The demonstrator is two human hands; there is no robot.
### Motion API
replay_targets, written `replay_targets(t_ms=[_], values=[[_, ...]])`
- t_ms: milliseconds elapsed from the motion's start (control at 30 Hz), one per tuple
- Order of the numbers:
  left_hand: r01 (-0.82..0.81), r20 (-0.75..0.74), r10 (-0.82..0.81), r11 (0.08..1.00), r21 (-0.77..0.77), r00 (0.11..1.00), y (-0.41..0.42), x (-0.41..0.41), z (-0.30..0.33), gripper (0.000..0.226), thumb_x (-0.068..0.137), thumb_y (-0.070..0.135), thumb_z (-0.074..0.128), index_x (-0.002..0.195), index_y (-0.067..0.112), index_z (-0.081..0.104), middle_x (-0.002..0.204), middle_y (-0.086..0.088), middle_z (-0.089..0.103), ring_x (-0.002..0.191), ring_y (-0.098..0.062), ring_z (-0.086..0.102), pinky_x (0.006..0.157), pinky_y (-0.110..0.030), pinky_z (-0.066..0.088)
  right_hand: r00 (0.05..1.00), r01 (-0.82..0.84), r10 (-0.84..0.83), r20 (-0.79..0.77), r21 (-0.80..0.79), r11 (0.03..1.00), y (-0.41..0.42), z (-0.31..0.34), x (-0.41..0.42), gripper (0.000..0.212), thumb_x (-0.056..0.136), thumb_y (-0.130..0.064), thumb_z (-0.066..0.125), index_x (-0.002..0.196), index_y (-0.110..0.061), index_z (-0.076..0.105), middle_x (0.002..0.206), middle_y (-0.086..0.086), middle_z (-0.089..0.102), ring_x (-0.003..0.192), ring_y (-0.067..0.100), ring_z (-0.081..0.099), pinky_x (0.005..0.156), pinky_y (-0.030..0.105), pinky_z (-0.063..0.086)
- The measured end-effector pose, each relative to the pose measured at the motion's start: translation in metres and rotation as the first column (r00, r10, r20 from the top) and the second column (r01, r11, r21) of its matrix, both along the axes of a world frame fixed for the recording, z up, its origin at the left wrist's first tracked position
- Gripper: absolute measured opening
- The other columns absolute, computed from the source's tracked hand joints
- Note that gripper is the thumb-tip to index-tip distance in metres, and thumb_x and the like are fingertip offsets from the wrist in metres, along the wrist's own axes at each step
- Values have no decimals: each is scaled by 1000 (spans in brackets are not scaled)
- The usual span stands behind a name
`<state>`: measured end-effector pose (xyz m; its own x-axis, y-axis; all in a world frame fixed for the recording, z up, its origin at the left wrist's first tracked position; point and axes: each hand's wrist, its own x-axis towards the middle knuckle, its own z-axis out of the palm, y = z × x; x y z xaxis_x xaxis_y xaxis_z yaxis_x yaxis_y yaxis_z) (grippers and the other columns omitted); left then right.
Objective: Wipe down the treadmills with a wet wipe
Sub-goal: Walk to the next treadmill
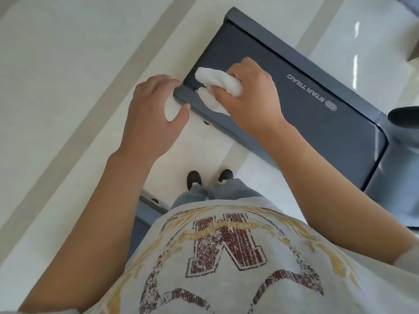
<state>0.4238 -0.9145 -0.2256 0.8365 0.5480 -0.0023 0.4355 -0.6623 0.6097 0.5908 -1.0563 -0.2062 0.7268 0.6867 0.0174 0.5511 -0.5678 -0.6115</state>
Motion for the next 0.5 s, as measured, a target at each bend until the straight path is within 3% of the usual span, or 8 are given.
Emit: replay_targets(t_ms=[133,267,500], values=[[-122,-6,122,992,-19,993,18,-21,-3,47,101,40,60,143,19,59,147,1,57,136,-22,47,110,-30,37,994,-107,107,-9,-29,994,28,-3,-8,30,90,-43,68,91,-14,68,91,-3,54,72,19,55,62,36,48],[-196,-4,196,981,-2,981,44,-29,-2,47,100,41,60,142,19,60,146,2,57,134,-24,47,110,-40,43,986,-163,163,-21,-4,987,57,-4,-5,29,89,-41,70,90,-12,67,90,-2,54,71,19,54,62,36,47],[-261,9,261,964,48,965,93,19,3,46,98,39,61,139,18,62,141,2,59,131,-26,49,107,-40,44,971,-227,230,-59,60,972,116,-8,46,33,86,-43,66,88,-10,67,90,3,57,72,24,57,63,42,51]])
